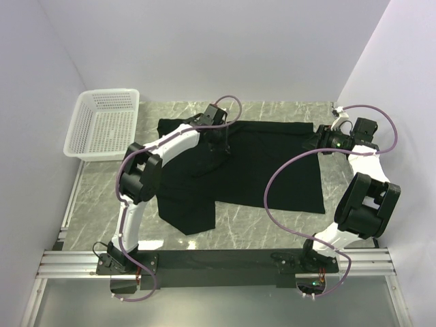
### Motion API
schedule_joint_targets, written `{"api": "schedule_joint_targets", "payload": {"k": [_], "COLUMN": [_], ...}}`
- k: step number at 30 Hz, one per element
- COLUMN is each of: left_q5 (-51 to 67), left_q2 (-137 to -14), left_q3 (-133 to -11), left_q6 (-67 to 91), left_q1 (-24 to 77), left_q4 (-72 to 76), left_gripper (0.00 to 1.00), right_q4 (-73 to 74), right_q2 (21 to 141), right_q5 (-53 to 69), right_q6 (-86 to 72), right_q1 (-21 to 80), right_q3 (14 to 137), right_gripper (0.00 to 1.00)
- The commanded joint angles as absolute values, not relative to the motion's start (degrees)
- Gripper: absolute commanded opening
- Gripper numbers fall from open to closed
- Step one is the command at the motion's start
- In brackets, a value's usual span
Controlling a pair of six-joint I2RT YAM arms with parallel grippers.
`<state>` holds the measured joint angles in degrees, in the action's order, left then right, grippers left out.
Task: Fold and stack the t-shirts
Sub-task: Fold the tshirt
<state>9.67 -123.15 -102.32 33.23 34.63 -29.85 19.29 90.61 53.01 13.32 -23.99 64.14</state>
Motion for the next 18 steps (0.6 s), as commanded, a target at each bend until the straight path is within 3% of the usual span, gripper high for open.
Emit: {"api": "schedule_joint_targets", "payload": {"k": [1,8,11,12,15,17,18], "left_q5": [13.88,10.30,6.18,4.76,0.63,0.18,-3.65], "left_q2": [-121.46,-120.67,-121.20,-121.11,-119.02,-117.17,-114.98], "left_q3": [-102.04,-100.90,-101.69,-101.86,-102.22,-102.13,-101.43], "left_q6": [31.29,29.53,29.88,30.14,29.54,28.39,27.52], "left_q1": [35.86,36.04,36.04,36.04,35.86,35.33,34.98], "left_q4": [-30.32,-33.39,-35.24,-35.59,-35.51,-34.81,-34.46], "left_gripper": [0.00,0.01,0.19,0.33,0.53,0.58,0.66], "right_q4": [18.98,18.72,18.63,18.81,19.42,19.51,19.42], "right_q2": [87.89,88.07,88.15,88.15,88.07,88.15,88.24], "right_q5": [53.35,53.44,53.53,53.53,53.35,53.18,53.00], "right_q6": [13.88,13.54,13.62,13.71,14.24,14.68,14.76], "right_q1": [-23.82,-23.82,-23.82,-23.82,-23.82,-23.82,-23.82], "right_q3": [63.98,63.90,63.90,63.98,64.25,64.25,64.51], "right_gripper": [0.62,0.62,0.62,0.62,0.62,0.62,0.62]}}
